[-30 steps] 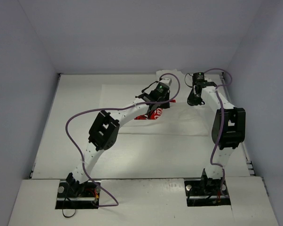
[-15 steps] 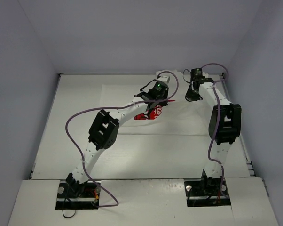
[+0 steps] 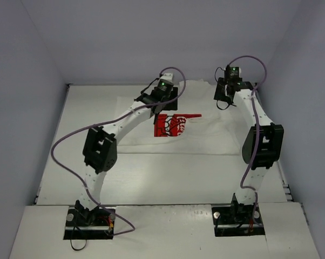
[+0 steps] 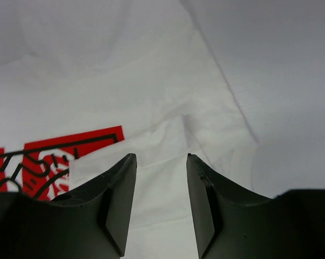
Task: Fold and stack the t-shirts
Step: Fold the flattened tshirt in 1/3 of the way
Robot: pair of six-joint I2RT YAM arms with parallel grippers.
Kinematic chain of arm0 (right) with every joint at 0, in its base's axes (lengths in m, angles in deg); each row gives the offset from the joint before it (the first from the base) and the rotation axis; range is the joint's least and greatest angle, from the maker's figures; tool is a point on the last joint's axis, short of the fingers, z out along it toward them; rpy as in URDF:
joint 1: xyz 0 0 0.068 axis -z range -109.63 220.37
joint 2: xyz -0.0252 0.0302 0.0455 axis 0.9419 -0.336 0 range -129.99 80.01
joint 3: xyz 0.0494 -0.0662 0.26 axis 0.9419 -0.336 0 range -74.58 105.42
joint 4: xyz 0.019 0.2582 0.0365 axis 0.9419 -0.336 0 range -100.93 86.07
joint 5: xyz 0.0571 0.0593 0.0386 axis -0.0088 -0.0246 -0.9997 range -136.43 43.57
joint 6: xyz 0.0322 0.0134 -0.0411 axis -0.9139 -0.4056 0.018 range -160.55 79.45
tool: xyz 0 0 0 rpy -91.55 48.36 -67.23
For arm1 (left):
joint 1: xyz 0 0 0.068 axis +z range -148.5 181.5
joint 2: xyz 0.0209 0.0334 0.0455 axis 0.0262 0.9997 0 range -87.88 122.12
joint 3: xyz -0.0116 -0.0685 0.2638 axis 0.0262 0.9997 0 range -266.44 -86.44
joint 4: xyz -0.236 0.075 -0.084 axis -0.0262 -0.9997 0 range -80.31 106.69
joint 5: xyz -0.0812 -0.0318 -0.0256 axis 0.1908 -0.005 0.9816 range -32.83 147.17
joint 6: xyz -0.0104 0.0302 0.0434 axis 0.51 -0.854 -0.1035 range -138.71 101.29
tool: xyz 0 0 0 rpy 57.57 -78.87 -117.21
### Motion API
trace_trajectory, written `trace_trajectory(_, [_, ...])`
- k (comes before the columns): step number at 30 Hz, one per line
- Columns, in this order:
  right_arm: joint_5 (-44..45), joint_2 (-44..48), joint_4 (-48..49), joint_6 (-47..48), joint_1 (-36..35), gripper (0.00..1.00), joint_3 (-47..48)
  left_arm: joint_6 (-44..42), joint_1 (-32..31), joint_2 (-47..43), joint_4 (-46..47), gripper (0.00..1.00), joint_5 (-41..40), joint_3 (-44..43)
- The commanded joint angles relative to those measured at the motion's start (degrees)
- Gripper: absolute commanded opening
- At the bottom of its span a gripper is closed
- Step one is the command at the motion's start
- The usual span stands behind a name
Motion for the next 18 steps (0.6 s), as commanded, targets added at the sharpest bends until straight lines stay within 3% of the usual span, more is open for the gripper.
trace_trajectory(1, [-8.8, 8.9, 1.3, 6.3, -1.5, 0.37, -3.0, 2.1, 5.4, -18.1, -7.3, 0.50, -1.5, 9.2])
trace_trajectory(4, [-11.8, 9.3, 1.3, 6.0, -2.4, 0.22, -7.1, 5.0, 10.1, -27.7, -9.4, 0.50, 0.0, 22.6])
trace_trajectory(9, [-7.9, 7.5, 1.7, 7.7, -7.3, 0.08, -12.0, 5.4, 16.0, -41.5, -12.5, 0.50, 0.8, 38.8])
trace_trajectory(18, [-9.2, 2.6, 2.1, 6.9, -7.8, 0.11, -13.7, 2.7, 22.1, -48.0, -13.6, 0.50, 4.1, 49.0])
